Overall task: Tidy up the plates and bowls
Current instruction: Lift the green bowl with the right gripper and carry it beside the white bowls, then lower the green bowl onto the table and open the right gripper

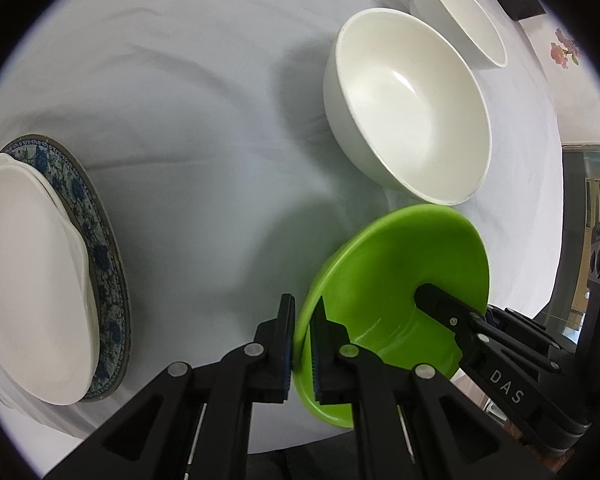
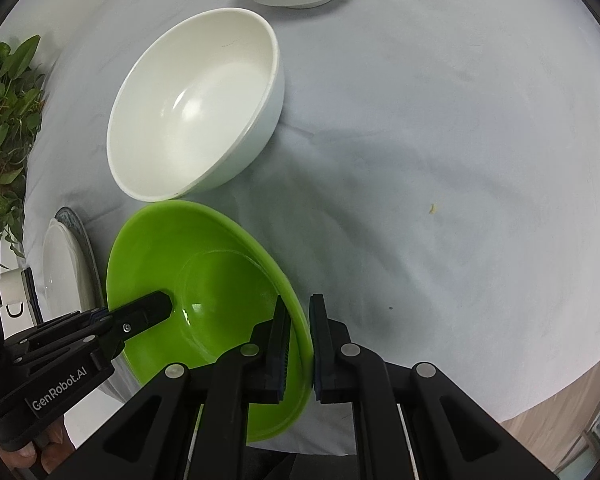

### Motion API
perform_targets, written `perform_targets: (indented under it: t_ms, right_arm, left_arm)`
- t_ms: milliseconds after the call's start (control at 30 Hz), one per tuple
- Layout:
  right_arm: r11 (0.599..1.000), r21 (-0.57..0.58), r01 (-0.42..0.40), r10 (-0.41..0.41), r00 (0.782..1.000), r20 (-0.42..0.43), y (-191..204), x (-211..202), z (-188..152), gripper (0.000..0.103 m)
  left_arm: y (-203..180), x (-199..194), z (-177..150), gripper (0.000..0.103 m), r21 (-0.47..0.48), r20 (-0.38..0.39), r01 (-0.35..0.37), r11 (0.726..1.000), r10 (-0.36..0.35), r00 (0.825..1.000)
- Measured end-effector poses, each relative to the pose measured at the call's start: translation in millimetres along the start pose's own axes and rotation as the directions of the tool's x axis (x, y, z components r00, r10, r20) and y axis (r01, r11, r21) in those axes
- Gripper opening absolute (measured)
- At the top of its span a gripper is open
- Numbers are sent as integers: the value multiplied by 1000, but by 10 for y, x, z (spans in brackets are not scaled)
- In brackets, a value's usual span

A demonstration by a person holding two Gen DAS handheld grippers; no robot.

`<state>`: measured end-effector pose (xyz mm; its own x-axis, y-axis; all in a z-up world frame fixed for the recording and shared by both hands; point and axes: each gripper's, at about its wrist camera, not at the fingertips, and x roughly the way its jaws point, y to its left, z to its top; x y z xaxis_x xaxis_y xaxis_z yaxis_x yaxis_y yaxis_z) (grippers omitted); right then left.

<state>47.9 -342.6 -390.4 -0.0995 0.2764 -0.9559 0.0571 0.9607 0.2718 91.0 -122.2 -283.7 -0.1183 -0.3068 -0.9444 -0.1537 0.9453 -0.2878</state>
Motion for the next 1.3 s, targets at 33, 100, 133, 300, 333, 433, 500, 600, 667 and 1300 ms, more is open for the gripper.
perform_targets:
  t_ms: [33, 100, 133, 300, 333, 433, 500, 600, 667, 1300]
  right_arm:
    - [1000, 2, -3, 3, 1000, -1, 49, -15, -20, 8]
    - [1000, 11, 0, 0, 1000, 0, 32, -12, -27, 11]
    - [1000, 13, 3, -3, 1000, 4, 34, -22, -36, 11]
    - [999, -24, 27, -25, 998, 66, 70, -198, -40, 17]
    - [999, -37, 30, -27, 997, 79, 106, -257, -71, 21]
    - [996, -65, 55, -46, 990, 136, 142, -505, -150, 58]
    - [993, -81, 82, -65, 980, 189, 148, -732, -230, 74]
    - [989, -99, 112, -84, 965, 248, 144, -1072, -363, 90]
    - [985, -110, 135, -100, 956, 277, 134, -1306, -441, 93]
    - [931, -265, 249, -102, 878, 467, 982, -2366, -1462, 103]
  left_arm:
    - [9, 12, -13, 6, -3, -5, 11, 1000, -11, 1000]
    - [-13, 48, -47, 6, -6, -3, 18, 1000, -18, 1000]
    - [-12, 49, -65, 6, -4, 3, 15, 1000, -15, 1000]
    - [-50, -77, -160, 10, 25, 75, 0, 1000, -2, 997]
    - [-62, -143, -193, 15, 42, 98, -19, 999, 15, 995]
    - [-69, -481, -356, 66, 66, 220, -75, 995, 59, 974]
    - [-51, -737, -484, 81, 75, 313, -120, 990, 91, 946]
    - [28, -1172, -745, 81, 79, 428, -226, 971, 171, 887]
    - [131, -1434, -879, 81, 72, 473, -256, 964, 193, 860]
    - [193, -2305, -1581, 99, 56, 655, -140, 989, 70, 753]
